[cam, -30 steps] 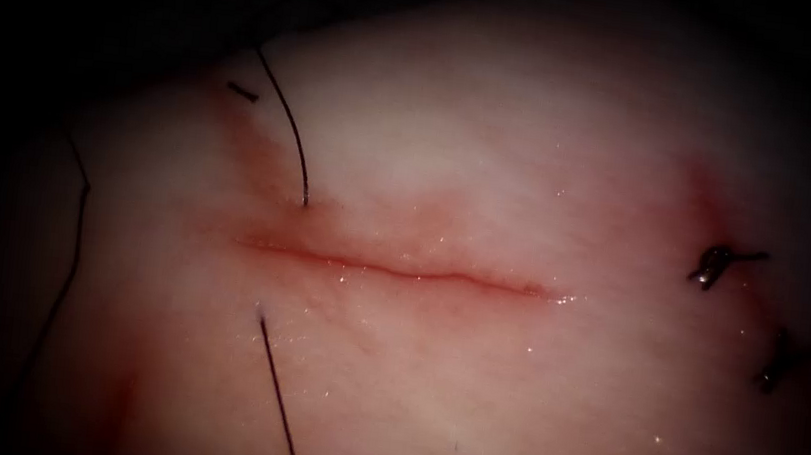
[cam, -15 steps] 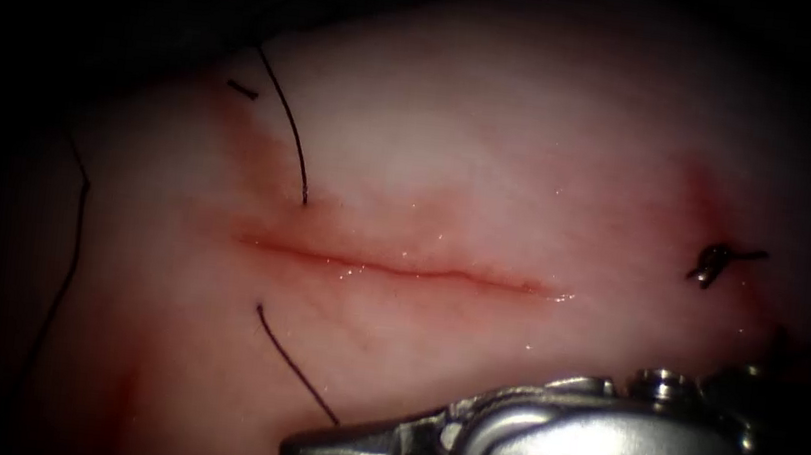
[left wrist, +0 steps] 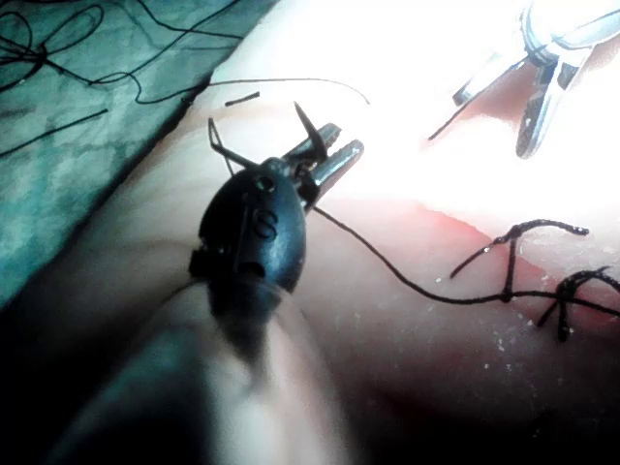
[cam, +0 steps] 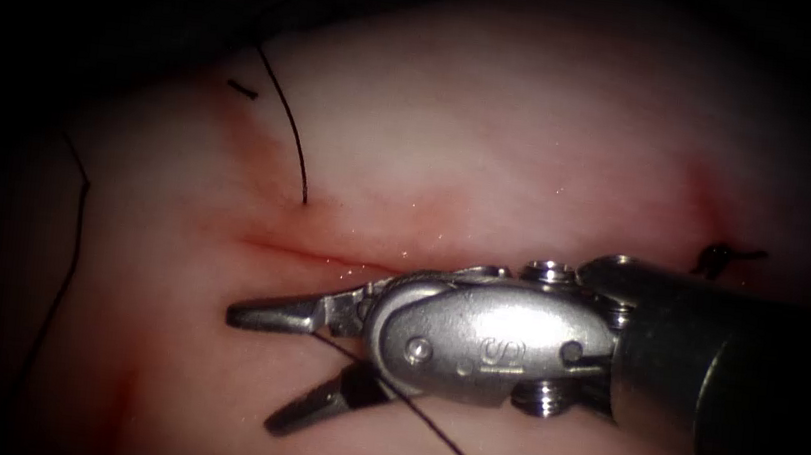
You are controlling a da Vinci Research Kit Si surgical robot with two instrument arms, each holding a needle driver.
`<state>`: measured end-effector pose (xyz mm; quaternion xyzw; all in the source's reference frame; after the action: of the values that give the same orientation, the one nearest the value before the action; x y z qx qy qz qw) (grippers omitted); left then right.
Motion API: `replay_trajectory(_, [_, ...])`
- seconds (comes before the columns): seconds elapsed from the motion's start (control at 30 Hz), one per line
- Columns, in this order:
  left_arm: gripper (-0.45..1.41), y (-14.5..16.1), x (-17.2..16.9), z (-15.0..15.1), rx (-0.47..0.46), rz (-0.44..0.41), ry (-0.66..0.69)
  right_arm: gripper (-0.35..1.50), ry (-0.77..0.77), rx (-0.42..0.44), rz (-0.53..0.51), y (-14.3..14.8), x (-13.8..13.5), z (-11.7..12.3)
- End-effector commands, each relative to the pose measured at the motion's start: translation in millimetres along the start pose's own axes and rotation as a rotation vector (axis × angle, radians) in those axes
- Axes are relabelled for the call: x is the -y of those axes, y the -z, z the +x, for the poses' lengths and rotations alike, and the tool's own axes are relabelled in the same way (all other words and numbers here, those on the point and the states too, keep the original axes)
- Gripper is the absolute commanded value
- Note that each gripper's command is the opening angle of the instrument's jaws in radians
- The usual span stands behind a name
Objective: Wound Closure
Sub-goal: With the right grasper, pull the suture through the tissue until a short tail remains.
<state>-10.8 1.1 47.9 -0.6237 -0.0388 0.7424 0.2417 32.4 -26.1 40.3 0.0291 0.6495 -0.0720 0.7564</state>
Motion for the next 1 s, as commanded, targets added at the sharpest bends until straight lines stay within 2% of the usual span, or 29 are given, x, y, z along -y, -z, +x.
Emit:
replay_trajectory(0.03, [-0.45, -0.7, 0.7, 0.0, -0.003, 0.001, -0.004, 1.26, 0.011, -0.004, -0.003, -1.4, -1.4, -0.3])
replay_trajectory(0.43, [-0.45, -0.6, 0.7, 0.0, -0.003, 0.0, -0.004, 1.23, -0.011, -0.004, 0.0, -0.9, -2.4, -2.1])
replay_trajectory(0.57, [-0.45, -0.6, 0.7, 0.0, -0.003, 0.0, -0.004, 1.13, -0.019, -0.003, 0.001, -1.0, -2.1, -2.3])
replay_trajectory(0.63, [-0.45, -0.6, 0.7, 0.0, -0.003, 0.0, -0.004, 0.89, -0.035, -0.001, 0.002, -1.2, -1.9, -2.3])
replay_trajectory(0.67, [-0.45, -0.6, 0.7, 0.0, -0.003, 0.0, -0.004, 0.54, -0.051, 0.0, 0.003, -1.4, -1.7, -2.2])
replay_trajectory(0.7, [-0.45, -0.6, 0.7, 0.0, -0.003, 0.0, -0.004, 0.04, -0.062, 0.0, 0.004, -1.5, -1.6, -2.2])
replay_trajectory(0.73, [-0.45, -0.6, 0.7, 0.0, -0.003, 0.0, 0.002, -0.35, -0.073, 0.005, 0.012, -1.5, -1.6, -2.1])
replay_trajectory(1.0, [-0.45, -0.5, 0.7, 0.0, -0.003, -0.002, 0.002, -0.35, -0.071, 0.032, 0.069, 0.1, -0.4, -1.4])
